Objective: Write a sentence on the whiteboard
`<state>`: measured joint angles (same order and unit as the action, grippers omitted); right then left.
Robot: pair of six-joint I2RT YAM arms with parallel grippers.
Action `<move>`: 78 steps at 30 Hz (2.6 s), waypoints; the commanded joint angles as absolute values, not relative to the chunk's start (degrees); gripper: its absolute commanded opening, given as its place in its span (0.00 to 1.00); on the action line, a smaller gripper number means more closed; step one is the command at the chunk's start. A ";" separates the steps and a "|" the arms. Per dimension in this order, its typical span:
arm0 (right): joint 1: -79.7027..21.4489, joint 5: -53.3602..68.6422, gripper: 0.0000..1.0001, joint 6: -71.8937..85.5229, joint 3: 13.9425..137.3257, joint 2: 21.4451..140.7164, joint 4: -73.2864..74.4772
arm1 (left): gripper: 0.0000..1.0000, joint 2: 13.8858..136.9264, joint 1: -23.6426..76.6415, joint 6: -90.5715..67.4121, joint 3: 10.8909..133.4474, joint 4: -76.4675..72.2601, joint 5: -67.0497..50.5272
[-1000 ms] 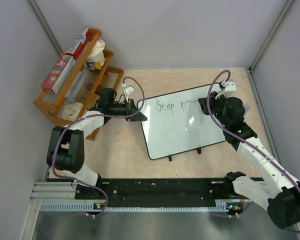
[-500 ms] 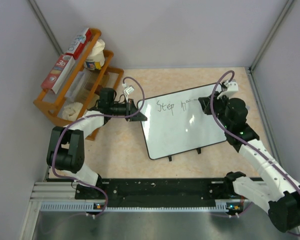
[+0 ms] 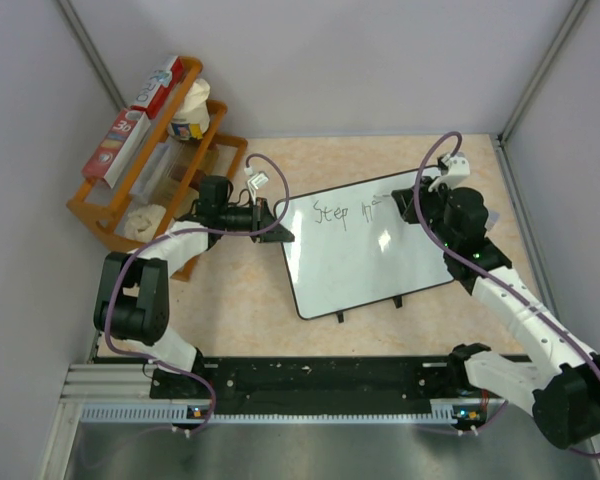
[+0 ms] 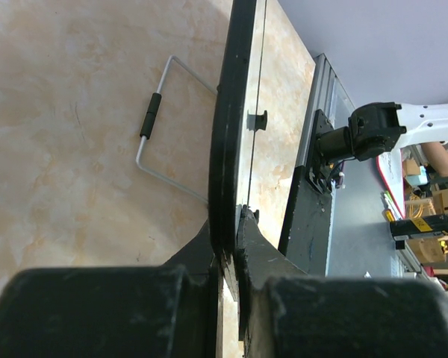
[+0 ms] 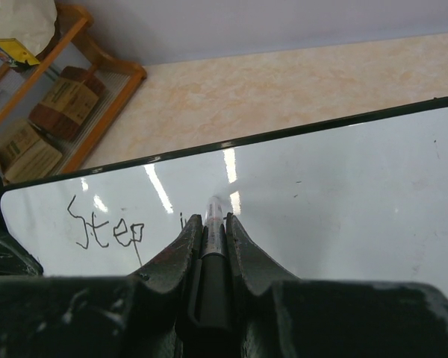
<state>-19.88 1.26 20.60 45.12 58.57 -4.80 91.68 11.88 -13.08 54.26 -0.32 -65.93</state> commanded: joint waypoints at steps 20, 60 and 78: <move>-20.39 1.41 0.00 20.57 40.96 54.58 -4.04 | 0.00 93.60 13.01 -1.06 52.29 0.44 -58.01; -19.87 -3.25 0.00 20.92 43.59 50.53 -2.99 | 0.00 94.31 13.10 -0.88 52.56 0.44 -58.10; -18.46 -2.02 0.00 21.71 43.24 54.76 -3.34 | 0.00 94.66 13.10 -0.70 52.47 0.44 -58.36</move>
